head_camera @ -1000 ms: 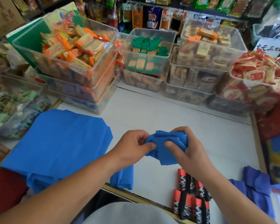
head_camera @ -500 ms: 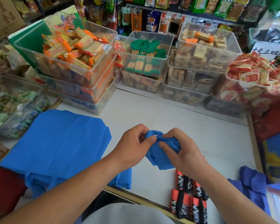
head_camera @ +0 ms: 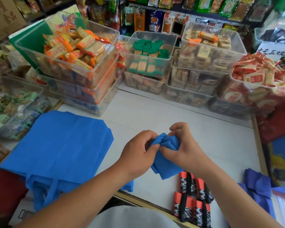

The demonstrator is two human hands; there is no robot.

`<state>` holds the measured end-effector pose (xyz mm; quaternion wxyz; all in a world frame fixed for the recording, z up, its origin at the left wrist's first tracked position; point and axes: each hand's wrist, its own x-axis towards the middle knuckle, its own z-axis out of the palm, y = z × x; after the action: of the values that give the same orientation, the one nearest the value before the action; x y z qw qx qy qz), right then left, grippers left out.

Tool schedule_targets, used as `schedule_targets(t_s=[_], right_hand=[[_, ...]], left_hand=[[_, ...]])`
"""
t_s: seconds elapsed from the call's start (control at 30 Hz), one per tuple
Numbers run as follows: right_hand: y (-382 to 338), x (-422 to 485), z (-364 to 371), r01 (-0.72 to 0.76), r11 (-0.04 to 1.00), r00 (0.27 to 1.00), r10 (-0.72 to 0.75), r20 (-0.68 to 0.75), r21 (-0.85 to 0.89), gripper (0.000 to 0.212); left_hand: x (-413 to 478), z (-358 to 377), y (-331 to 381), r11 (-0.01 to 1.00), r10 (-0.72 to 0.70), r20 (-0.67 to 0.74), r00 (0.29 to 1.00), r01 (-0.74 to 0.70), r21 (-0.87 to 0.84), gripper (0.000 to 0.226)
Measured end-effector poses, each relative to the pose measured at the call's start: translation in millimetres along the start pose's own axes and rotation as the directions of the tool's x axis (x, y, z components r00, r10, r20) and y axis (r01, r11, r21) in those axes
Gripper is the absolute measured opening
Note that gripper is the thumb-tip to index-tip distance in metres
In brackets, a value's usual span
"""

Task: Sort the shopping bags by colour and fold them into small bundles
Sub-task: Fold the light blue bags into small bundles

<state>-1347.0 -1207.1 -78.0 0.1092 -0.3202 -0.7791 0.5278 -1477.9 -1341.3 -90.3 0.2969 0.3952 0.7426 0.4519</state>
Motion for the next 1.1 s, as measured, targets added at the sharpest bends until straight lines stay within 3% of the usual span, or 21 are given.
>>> schedule_targets(t_s=[0.07,0.13,0.3,0.4,0.5,0.6,0.67,0.73,0.83,1.1], right_hand=[[0.5,2.7,-3.0,-0.120,0.985,0.983,0.135,-0.122,0.128,0.057],[2.8,5.1,-1.9,-0.157,0.976,0.975,0.178,-0.137,0.150,0.052],[3.6,5.8,17.3,-0.026,0.999,0.996,0.028,-0.091,0.020,0.033],[2.1,9.4,15.0,-0.016,0.997,0.997,0.022,-0.075,0.071,0.036],[-1.2,8.5,10.5,-0.016,0.999,1.000,0.016,-0.009,0.039,0.046],[-0.5,7.3,10.9,-0.003,1.000,1.000,0.003,-0.011,0.005,0.055],[-3.7,6.2,13.0,-0.095,0.994,0.988,0.102,-0.114,0.063,0.056],[-6.9,5.6,13.3,-0.167,0.965,0.971,0.197,-0.135,0.203,0.044],[-10.0,0.7,13.7,-0.089,0.945,0.991,0.114,-0.064,0.315,0.029],[-15.1,-3.3,4.2,0.020,0.984,1.000,-0.022,0.010,0.179,0.019]], left_hand=[[0.8,-3.2,-4.2,0.992,-0.076,-0.030,0.997,0.073,-0.103,0.012],[2.1,-4.3,-6.1,0.989,-0.089,-0.029,0.996,0.085,-0.123,0.013],[13.1,-3.6,-8.9,0.998,-0.059,-0.071,0.996,0.057,-0.034,0.017],[18.6,-13.2,-5.6,1.000,-0.029,-0.021,0.999,0.029,0.009,0.015],[16.2,-21.7,-0.1,0.987,-0.071,0.104,0.992,0.084,-0.135,0.010],[10.9,-22.7,0.3,0.971,-0.070,0.093,0.993,0.089,-0.221,0.006],[8.5,-20.2,-2.9,0.968,-0.062,0.026,0.998,0.067,-0.243,0.011],[8.1,-17.9,-5.5,0.959,-0.071,-0.010,0.997,0.066,-0.276,0.013],[7.3,-18.9,-5.2,0.950,-0.093,-0.022,0.995,0.082,-0.301,0.014],[15.9,-39.8,5.1,0.909,-0.227,0.134,0.965,0.259,-0.326,0.007]])
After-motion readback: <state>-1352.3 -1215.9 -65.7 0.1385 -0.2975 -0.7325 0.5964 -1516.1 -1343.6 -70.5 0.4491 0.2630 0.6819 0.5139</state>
